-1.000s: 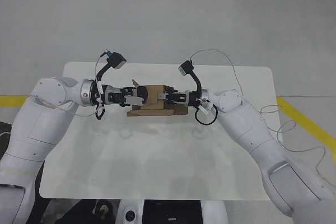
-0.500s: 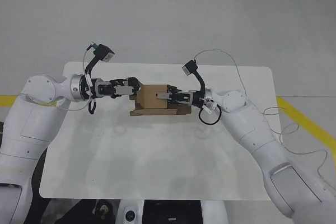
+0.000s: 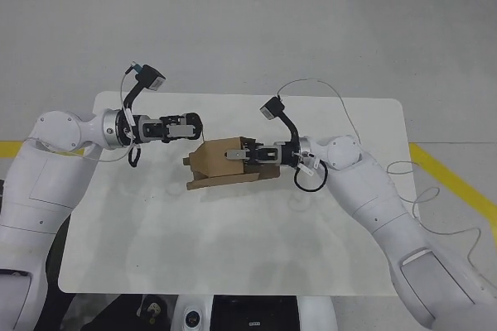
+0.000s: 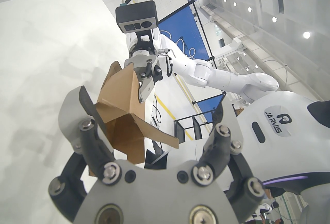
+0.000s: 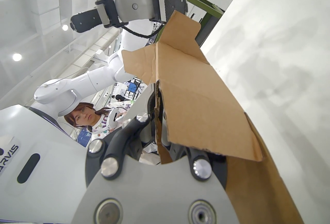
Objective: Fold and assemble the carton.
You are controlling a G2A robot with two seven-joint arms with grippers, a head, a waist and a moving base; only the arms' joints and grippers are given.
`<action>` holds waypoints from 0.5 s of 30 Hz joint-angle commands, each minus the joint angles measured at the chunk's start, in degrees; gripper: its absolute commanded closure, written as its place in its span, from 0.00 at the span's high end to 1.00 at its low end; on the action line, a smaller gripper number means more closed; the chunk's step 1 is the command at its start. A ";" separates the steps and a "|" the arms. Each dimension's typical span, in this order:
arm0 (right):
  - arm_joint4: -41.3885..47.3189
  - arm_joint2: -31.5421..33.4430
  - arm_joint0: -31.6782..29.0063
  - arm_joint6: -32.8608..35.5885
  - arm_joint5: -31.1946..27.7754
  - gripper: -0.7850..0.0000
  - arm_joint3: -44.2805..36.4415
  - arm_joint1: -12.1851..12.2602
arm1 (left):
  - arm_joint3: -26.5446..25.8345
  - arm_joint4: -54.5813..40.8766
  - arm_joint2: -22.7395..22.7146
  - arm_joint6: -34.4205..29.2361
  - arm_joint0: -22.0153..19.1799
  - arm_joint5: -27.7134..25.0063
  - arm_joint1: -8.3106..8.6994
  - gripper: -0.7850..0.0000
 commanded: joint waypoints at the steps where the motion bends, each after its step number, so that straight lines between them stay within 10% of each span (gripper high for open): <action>1: 0.23 -0.11 -0.17 0.41 0.32 0.00 -0.48 -0.10 | -0.37 -0.38 0.09 -0.13 0.07 0.14 -0.01 1.00; 15: 1.51 -0.58 -0.56 0.74 0.65 0.00 -0.15 -1.02 | -3.50 -2.09 0.37 -1.52 1.14 1.52 0.26 1.00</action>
